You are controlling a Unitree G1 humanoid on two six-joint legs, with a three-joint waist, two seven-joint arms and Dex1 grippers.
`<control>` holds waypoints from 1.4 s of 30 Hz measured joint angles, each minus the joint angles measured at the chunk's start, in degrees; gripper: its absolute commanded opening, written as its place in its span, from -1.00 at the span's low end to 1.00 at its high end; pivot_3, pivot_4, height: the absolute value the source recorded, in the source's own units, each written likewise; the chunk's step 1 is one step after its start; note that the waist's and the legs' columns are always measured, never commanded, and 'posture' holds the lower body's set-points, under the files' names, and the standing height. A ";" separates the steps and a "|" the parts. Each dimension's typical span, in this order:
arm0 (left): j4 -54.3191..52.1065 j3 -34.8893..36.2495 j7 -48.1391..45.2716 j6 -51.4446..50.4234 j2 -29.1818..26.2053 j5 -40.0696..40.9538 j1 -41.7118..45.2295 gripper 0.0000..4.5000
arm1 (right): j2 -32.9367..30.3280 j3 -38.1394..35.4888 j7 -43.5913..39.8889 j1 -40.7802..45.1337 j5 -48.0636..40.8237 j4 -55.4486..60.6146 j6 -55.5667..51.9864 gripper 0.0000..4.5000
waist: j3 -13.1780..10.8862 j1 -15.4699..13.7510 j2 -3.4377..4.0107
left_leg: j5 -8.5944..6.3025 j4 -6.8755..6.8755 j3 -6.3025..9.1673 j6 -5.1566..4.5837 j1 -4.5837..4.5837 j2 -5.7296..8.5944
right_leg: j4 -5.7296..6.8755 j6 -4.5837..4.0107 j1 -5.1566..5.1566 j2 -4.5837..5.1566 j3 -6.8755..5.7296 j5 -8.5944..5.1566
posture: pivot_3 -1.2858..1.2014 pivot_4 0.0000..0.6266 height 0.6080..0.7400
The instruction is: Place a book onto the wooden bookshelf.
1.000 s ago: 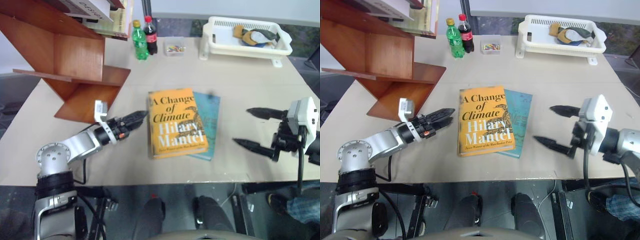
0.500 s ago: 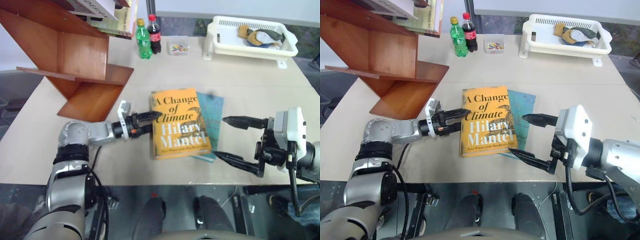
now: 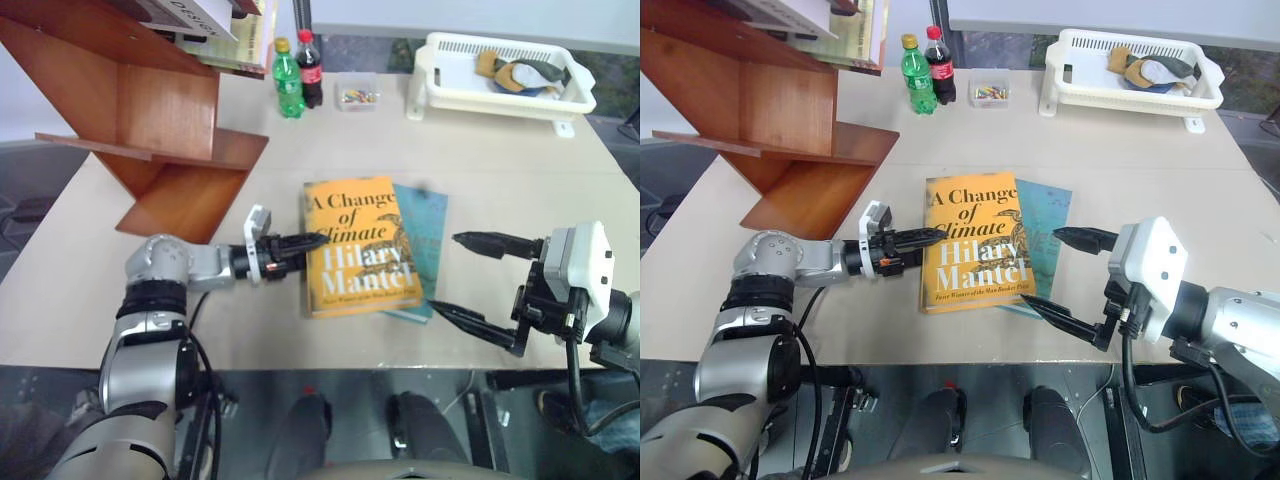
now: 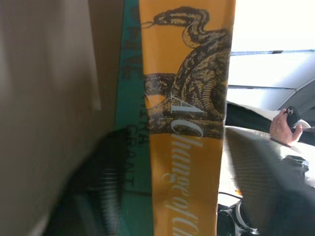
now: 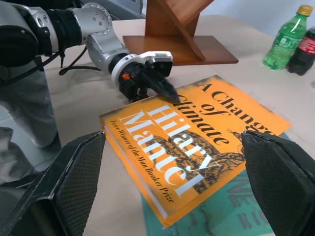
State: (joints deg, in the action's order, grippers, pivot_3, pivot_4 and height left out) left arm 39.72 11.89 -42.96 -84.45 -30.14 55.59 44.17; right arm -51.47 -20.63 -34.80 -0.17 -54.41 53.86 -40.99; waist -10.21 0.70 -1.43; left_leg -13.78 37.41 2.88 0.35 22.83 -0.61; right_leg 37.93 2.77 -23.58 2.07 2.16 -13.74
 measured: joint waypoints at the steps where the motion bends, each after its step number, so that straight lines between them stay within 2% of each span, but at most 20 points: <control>1: 0.25 0.46 -0.70 -0.09 0.36 -0.24 0.28 -0.46 | -0.02 0.01 0.00 0.05 0.16 -0.03 0.07 1.00 | 0.00 -0.03 0.00 | 0.00 0.00 0.00 0.00 0.00 0.00 | 0.00 0.00 0.00 0.00 0.00 0.00 | 0.03 -0.52 1.00; 3: 0.30 1.13 -1.18 -0.15 0.63 -0.62 0.36 -0.77 | -0.06 0.12 -0.02 0.17 0.59 -0.20 0.31 1.00 | 0.00 0.02 0.00 | 0.00 0.01 0.00 0.00 0.00 0.00 | 0.00 0.00 0.00 0.00 0.00 0.00 | 0.03 -0.52 1.00; 12: -2.58 6.31 0.05 -5.36 -0.53 -0.85 -1.06 -0.77 | -0.02 2.98 -0.88 1.91 3.09 -1.91 1.74 1.00 | -0.01 0.45 -0.02 | 0.00 0.00 -0.01 0.00 -0.01 -0.03 | 0.02 0.00 -0.02 -0.01 0.02 0.00 | 0.03 -0.52 1.00; 16: -11.88 10.20 2.82 -7.53 -5.11 5.36 -4.35 -0.77 | 0.74 6.09 -2.06 3.49 5.37 -4.80 3.57 1.00 | -0.02 0.37 -0.03 | 0.00 0.00 0.01 0.01 0.01 -0.06 | 0.03 0.00 -0.06 0.00 0.03 0.00 | 0.03 -0.52 1.00; 19: -21.06 13.07 5.41 -7.47 -6.08 9.85 -5.86 -0.77 | 1.54 8.12 -3.02 4.98 6.81 -6.31 4.77 1.00 | -0.02 -0.12 -0.03 | 0.00 0.00 0.04 0.01 0.03 -0.01 | 0.01 0.00 -0.04 0.13 0.00 0.00 | 0.03 -0.52 1.00; 22: -31.07 13.52 7.10 -6.02 -6.05 10.04 -8.27 -0.77 | 2.14 9.13 -3.97 5.67 7.81 -7.69 5.63 1.00 | -0.03 -0.12 -0.04 | 0.00 0.00 0.06 0.01 0.04 0.01 | -0.02 0.01 -0.03 0.21 0.04 0.01 | 0.03 -0.52 1.00; 26: -49.83 11.66 5.87 5.58 -8.69 6.10 -13.26 -0.77 | 2.48 9.91 -5.99 6.33 9.32 -10.23 6.98 1.00 | -0.03 -0.07 -0.04 | 0.01 -0.02 -0.01 0.03 0.02 0.01 | -0.02 0.00 -0.05 0.18 0.09 0.01 | 0.03 -0.52 1.00; 30: -60.05 7.26 -1.35 27.36 -16.13 -6.96 -14.58 -0.77 | 2.48 9.86 -8.21 6.07 9.79 -11.93 8.07 1.00 | -0.04 -0.10 -0.02 | 0.01 -0.11 -0.09 0.03 -0.04 -0.01 | -0.07 -0.03 -0.05 0.08 0.10 -0.01 | 0.03 -0.52 1.00; 32: -60.00 5.76 -7.94 41.76 -22.69 -15.85 -13.03 -0.77 | 2.41 9.10 -9.95 5.41 10.20 -13.67 8.80 1.00 | -0.05 -0.11 -0.02 | 0.00 -0.11 -0.17 0.02 -0.04 -0.02 | -0.09 -0.05 -0.05 0.05 0.15 -0.02 | 0.03 -0.52 1.00; 34: -58.86 5.17 -12.20 49.27 -25.59 -19.69 -11.37 -0.77 | 2.42 8.98 -10.75 5.57 10.47 -14.57 9.01 1.00 | -0.04 -0.06 -0.01 | 0.00 -0.10 -0.24 0.01 -0.05 -0.01 | -0.14 -0.04 -0.04 0.05 0.19 -0.02 | 0.03 -0.52 1.00; 37: -51.83 1.46 -21.58 70.11 -31.67 -30.23 -8.40 -0.77 | 3.42 9.71 -12.48 8.10 11.05 -16.97 10.16 1.00 | -0.06 0.06 0.01 | -0.01 -0.10 -0.31 0.00 -0.04 -0.04 | -0.20 -0.02 -0.04 0.03 0.22 -0.01 | 0.03 -0.52 1.00; 39: -46.54 0.62 -25.46 80.40 -34.09 -35.16 -7.07 -0.77 | 4.72 10.71 -13.14 10.04 11.05 -18.09 10.65 1.00 | -0.08 0.18 0.02 | -0.01 -0.12 -0.32 0.00 -0.03 -0.09 | -0.19 -0.01 -0.07 -0.03 0.23 -0.01 | 0.03 -0.52 1.00; 42: -39.14 -0.82 -29.39 89.94 -38.10 -39.28 -3.83 -0.77 | 7.14 11.84 -13.54 12.91 10.73 -19.34 11.01 1.00 | -0.15 0.21 -0.03 | -0.01 -0.12 -0.30 0.00 0.06 -0.14 | -0.18 -0.01 -0.15 -0.09 0.20 -0.01 | 0.03 -0.52 1.00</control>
State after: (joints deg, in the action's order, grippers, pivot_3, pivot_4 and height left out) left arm 0.58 11.07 -72.34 5.49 -68.24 16.31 40.33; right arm -44.33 -8.78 -48.34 12.74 -43.68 34.52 -29.98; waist -10.36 0.90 -1.46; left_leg -13.79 37.29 2.58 0.35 22.89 -0.75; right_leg 37.76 2.76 -23.73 1.98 2.36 -13.75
